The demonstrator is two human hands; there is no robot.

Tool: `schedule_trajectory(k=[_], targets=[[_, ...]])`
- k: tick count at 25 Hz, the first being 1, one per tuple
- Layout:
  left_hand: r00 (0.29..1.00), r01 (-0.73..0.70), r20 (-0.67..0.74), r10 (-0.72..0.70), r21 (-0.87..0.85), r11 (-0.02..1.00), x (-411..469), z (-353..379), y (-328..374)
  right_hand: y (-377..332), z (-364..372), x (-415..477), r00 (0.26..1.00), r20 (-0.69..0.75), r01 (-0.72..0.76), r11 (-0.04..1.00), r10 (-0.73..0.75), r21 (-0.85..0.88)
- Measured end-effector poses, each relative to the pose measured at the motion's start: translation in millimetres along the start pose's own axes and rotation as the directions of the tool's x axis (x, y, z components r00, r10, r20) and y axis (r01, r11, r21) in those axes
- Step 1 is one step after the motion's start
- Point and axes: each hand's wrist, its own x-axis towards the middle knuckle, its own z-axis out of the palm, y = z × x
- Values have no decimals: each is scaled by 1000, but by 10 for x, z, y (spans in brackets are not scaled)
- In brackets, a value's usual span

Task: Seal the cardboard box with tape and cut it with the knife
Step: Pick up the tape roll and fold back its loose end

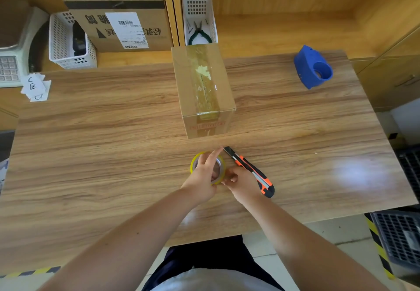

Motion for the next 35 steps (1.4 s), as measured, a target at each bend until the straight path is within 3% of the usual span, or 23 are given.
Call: schedule_trajectory(k=[3, 7, 11, 17, 20, 23, 26, 28, 30, 32, 35], targets=[[998, -20, -66, 12, -121, 992, 2, 26, 7, 24, 55, -7, 997, -70, 18, 998, -14, 58], [964, -51, -257, -69, -434, 899, 55, -9, 67, -72, -24, -55, 969, -168, 206, 971, -184, 125], [945, -43, -277, -174, -632, 774, 59, -137, 149, -102, -107, -40, 947, -237, 259, 952, -218, 160], [955, -41, -237, -177, -699, 714, 17, -178, 197, -201, -201, 31, 924, -333, 261, 949, -191, 180], [962, -40, -235, -136, -618, 785, 25, -225, 205, -232, -221, 127, 879, -351, 352, 936, -323, 21], [981, -80, -191, 43, -193, 978, 51, -292, 183, -261, -216, 218, 835, -308, 427, 890, -456, -159], [986, -44, -155, 67, 150, 988, 131, -326, 132, -280, -218, 247, 837, -271, 421, 875, -476, -238], [987, -35, -146, 59, 160, 987, 193, -330, 105, -304, -233, 266, 849, -255, 405, 879, -463, -251], [991, -32, -126, 38, 52, 998, 246, -319, 70, -323, -267, 298, 855, -239, 413, 883, -460, -223], [992, -30, -123, 26, -35, 999, 280, -322, 38, -339, -310, 315, 861, -222, 439, 889, -458, -132], [992, -55, -114, 54, -3, 998, 297, -354, 0, -357, -345, 311, 895, -181, 414, 910, -407, -4]])
